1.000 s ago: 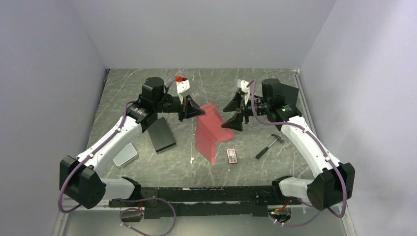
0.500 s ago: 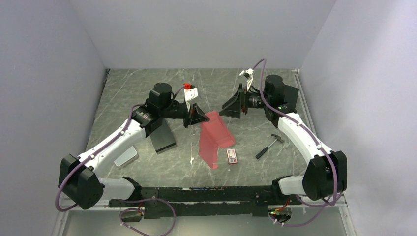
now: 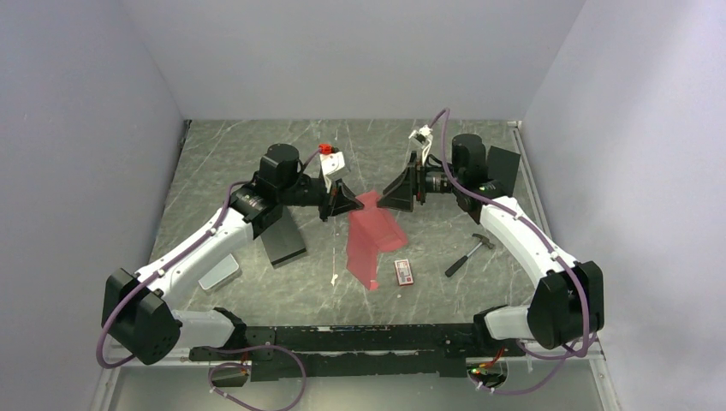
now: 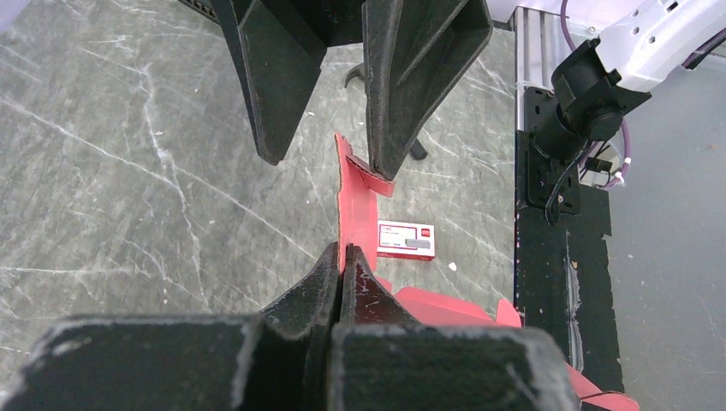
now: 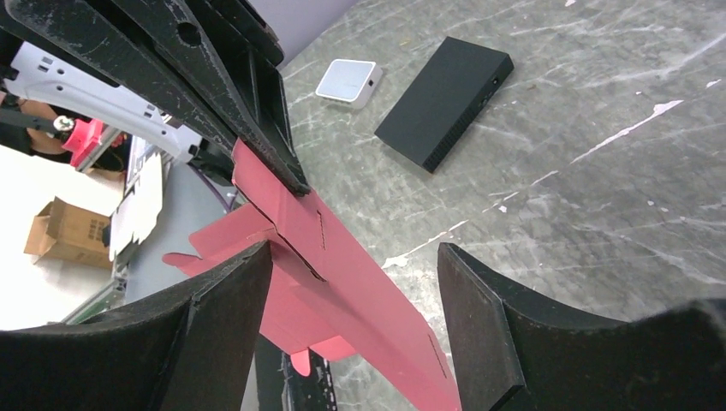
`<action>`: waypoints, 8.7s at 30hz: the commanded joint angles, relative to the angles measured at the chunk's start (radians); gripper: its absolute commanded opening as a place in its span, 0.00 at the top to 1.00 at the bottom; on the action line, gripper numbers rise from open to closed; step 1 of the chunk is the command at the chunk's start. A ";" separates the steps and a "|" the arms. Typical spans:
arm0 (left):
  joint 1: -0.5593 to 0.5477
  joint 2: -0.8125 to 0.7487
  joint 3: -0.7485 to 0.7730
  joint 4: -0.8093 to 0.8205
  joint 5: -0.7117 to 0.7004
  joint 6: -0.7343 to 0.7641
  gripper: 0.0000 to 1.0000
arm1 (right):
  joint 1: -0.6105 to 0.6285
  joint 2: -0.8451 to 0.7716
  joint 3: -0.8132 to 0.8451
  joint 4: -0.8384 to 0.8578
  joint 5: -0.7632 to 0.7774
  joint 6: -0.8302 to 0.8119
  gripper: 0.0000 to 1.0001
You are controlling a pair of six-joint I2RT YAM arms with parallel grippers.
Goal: Fold the paper box
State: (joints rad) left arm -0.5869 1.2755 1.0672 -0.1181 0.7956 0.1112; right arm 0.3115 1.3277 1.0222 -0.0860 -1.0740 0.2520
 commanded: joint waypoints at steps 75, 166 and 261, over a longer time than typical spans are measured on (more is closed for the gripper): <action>0.011 -0.049 -0.100 0.136 -0.339 -0.525 0.97 | 0.310 -0.104 -0.104 -0.066 0.796 -0.680 1.00; 0.053 0.244 0.177 -0.126 -0.162 -0.497 0.45 | 0.368 -0.063 -0.078 -0.081 0.934 -0.688 1.00; -0.011 0.465 0.316 -0.168 -0.157 -0.519 0.77 | 0.377 -0.003 -0.048 -0.082 0.982 -0.602 1.00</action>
State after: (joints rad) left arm -0.5873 1.7218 1.3415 -0.3408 0.6106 -0.3870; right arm 0.6792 1.3300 0.9203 -0.2436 -0.0593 -0.3733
